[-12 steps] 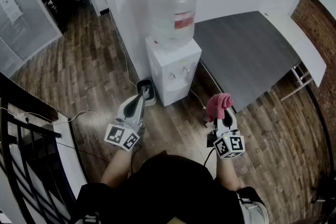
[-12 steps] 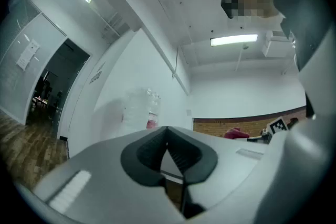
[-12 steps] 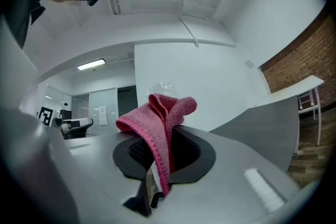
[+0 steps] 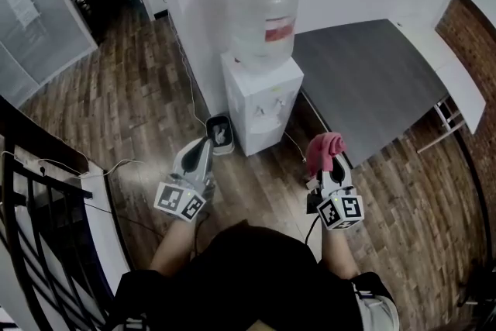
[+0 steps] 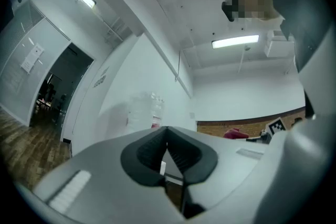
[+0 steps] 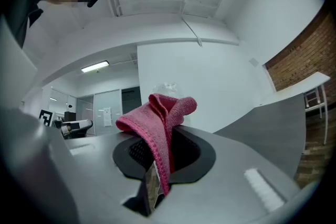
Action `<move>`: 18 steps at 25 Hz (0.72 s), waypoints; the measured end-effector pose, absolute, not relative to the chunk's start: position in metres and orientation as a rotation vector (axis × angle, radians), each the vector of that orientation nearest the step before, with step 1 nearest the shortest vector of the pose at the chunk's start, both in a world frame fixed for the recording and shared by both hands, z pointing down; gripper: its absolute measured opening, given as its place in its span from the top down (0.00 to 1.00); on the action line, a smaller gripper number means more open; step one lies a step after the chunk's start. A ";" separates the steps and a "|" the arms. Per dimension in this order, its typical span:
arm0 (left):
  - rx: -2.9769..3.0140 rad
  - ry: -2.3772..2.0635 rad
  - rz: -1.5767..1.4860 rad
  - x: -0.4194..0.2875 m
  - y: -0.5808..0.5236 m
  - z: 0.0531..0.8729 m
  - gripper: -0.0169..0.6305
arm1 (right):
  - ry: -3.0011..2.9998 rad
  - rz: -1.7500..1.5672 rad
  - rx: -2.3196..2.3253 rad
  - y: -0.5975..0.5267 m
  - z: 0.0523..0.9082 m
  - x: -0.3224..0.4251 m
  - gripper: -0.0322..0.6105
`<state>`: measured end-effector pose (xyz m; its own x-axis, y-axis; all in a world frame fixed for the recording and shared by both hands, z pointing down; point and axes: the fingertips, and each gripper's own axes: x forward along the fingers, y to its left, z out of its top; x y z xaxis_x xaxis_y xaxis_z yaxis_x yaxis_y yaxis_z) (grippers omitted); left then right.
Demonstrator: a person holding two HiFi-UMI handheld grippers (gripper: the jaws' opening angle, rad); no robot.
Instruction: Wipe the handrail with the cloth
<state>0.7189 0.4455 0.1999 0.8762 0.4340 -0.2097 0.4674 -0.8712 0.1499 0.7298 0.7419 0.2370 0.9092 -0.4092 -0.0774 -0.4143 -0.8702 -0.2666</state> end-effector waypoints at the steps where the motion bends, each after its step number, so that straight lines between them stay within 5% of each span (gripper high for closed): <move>1: 2.857 0.684 -0.254 0.718 0.444 0.199 0.97 | 0.624 0.021 -2.790 0.740 0.238 0.731 0.88; 18: 2.949 0.307 -0.299 0.666 0.357 0.190 0.97 | 0.978 -0.016 -2.635 0.646 0.226 0.763 0.88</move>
<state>0.6664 0.3573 0.1904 0.9590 0.1861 -0.2139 0.2185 -0.9659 0.1390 0.7630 0.6455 0.2257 0.7644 -0.6366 -0.1026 -0.6328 -0.7101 -0.3088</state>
